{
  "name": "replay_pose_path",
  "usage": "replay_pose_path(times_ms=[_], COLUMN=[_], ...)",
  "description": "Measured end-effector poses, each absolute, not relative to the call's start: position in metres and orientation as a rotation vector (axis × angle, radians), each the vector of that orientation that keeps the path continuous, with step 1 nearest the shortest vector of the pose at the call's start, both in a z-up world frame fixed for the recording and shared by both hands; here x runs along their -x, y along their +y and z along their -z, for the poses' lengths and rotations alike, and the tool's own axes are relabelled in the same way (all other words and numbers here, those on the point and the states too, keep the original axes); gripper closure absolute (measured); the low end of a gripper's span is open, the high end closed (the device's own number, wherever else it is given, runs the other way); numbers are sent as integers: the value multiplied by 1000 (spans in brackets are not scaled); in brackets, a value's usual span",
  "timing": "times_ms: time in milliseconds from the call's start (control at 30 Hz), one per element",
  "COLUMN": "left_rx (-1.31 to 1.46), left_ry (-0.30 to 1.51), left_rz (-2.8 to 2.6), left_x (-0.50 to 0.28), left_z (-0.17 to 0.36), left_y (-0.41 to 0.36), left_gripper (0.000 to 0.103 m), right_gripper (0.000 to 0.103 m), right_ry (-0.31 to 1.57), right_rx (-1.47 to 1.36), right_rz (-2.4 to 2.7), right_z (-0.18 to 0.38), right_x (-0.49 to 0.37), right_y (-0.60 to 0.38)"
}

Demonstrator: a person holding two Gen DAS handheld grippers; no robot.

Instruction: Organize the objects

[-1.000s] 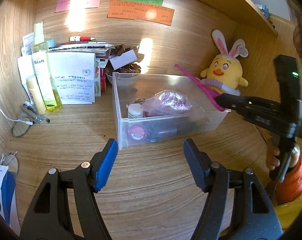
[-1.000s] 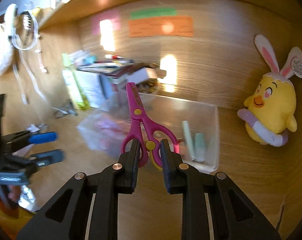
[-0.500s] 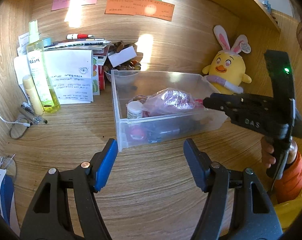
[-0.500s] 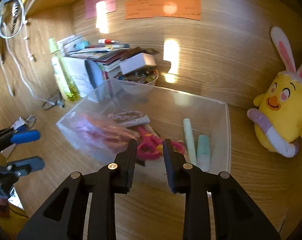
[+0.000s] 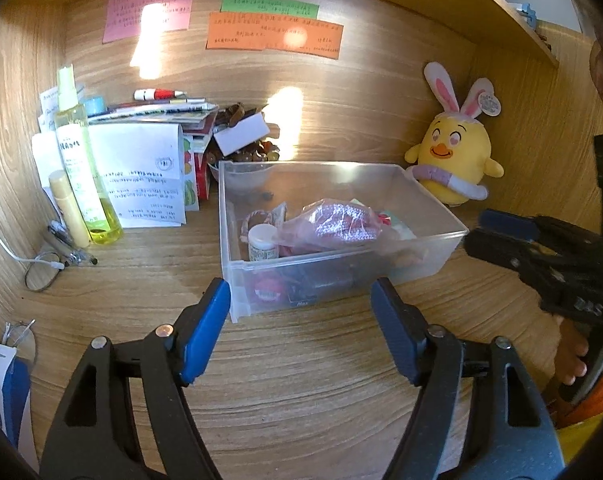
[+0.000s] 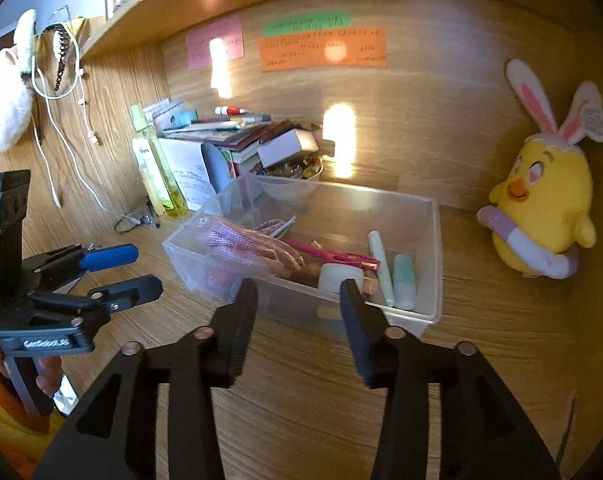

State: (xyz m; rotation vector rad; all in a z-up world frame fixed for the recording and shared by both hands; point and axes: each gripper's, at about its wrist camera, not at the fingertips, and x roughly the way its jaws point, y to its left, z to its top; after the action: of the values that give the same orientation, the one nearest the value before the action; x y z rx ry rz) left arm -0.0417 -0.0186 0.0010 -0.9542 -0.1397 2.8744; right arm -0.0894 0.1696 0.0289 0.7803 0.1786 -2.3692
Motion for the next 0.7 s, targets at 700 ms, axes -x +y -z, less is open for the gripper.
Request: replay_pose_path(times_ms=[700], left_rx=[834], left_ry=[-82], left_rz=[-2905], left_x=[25], left_z=[-3], left_y=[-2], left_gripper=[7], right_gripper=[20], right_ry=[114], right_rx=[-783], right_rz=[2445], right_z=[-20], right_x=[73], right_y=[192])
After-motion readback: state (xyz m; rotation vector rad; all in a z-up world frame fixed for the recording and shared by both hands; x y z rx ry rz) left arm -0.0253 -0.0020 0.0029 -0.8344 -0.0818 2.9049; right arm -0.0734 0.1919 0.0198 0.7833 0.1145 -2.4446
